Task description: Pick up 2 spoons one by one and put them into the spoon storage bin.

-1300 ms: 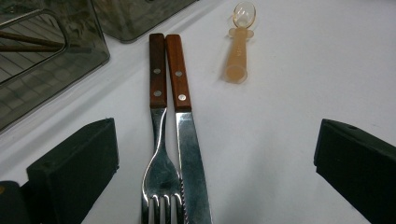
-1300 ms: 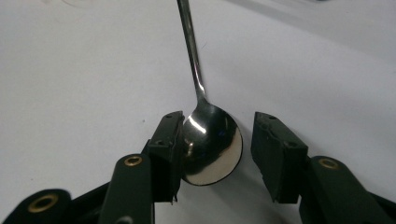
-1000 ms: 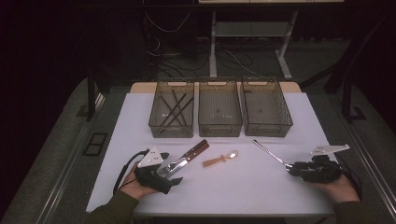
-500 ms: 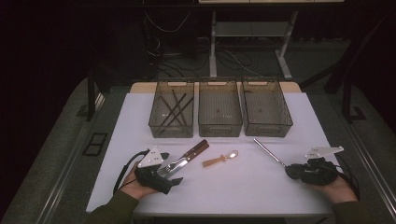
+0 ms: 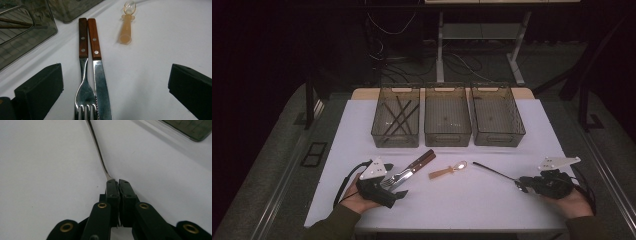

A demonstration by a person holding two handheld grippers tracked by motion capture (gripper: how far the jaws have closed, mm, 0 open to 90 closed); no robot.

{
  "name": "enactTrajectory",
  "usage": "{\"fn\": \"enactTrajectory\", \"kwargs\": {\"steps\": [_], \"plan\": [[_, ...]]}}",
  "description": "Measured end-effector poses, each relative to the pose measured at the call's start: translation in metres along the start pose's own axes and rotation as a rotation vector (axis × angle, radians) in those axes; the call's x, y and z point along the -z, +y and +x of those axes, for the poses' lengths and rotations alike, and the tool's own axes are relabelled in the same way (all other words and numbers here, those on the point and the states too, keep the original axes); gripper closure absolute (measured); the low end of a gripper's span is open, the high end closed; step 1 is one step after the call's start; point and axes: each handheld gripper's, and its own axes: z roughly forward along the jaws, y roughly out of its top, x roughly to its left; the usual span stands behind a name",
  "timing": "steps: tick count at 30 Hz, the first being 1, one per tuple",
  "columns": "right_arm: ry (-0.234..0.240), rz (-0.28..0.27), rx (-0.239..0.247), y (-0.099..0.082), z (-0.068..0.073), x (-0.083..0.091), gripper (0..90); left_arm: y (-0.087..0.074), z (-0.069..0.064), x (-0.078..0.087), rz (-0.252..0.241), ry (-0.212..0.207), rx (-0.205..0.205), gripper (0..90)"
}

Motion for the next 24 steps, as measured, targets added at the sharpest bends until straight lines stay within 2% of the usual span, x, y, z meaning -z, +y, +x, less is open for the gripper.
{"fn": "enactTrajectory", "kwargs": {"steps": [7, 16, 24], "plan": [[-0.008, -0.006, -0.004, 0.001, -0.001, 0.001, 87.7, 0.000, 0.000, 0.000, 0.000, -0.001, 0.000, 0.0], [-0.025, -0.067, -0.032, 0.005, -0.002, 0.009, 87.7, 0.000, 0.000, -0.001, -0.001, -0.004, 0.005, 0.0], [-0.066, -0.107, -0.043, 0.011, -0.001, 0.013, 87.7, 0.000, 0.001, -0.001, 0.006, -0.008, -0.004, 0.0]]}}
